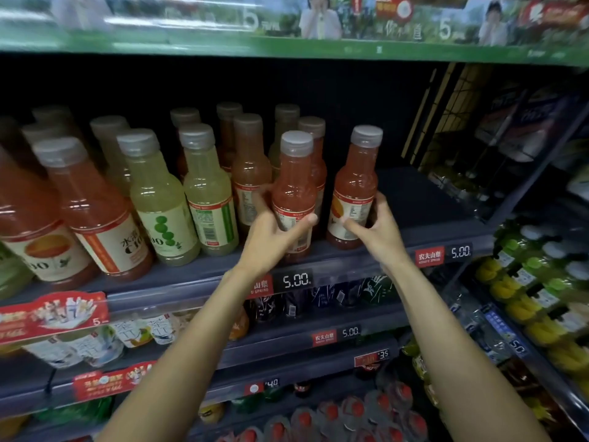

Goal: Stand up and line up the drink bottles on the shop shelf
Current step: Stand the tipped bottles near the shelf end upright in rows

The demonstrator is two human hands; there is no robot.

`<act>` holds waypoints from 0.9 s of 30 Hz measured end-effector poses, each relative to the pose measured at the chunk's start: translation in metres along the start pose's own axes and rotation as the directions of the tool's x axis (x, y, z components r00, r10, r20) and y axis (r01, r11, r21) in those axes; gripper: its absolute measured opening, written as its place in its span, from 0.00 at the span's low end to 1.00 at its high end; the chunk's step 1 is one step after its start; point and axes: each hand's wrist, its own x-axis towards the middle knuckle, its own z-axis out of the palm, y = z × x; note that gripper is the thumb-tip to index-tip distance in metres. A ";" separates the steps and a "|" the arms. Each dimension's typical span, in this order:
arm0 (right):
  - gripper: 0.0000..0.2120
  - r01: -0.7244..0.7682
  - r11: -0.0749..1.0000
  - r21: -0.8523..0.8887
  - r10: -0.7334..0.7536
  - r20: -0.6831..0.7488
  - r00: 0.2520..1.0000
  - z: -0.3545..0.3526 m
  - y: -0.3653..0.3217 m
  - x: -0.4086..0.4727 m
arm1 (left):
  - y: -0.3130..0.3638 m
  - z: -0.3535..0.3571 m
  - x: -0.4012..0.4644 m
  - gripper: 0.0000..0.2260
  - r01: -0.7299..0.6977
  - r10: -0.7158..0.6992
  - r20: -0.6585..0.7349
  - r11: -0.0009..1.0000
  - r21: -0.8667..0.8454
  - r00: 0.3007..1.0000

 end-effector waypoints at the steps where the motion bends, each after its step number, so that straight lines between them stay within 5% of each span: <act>1: 0.38 0.009 0.999 0.038 -0.010 0.016 1.000 -0.001 -0.001 -0.001 | 0.001 0.000 0.002 0.30 0.013 -0.012 0.049 1.000 -0.016 0.999; 6: 0.53 0.146 0.988 0.060 -0.150 0.077 0.986 0.011 -0.008 -0.015 | 0.001 -0.001 0.008 0.35 -0.048 0.052 0.124 0.998 -0.036 0.991; 12: 0.53 0.254 0.965 -0.071 -0.251 0.042 0.967 0.009 -0.004 -0.015 | 0.004 0.021 0.025 0.40 -0.224 0.204 0.118 0.955 0.193 0.972; 27: 0.53 0.224 0.961 -0.160 -0.222 0.031 0.975 -0.084 0.026 0.031 | 0.025 0.123 0.079 0.43 -0.125 0.110 0.131 0.986 0.113 0.985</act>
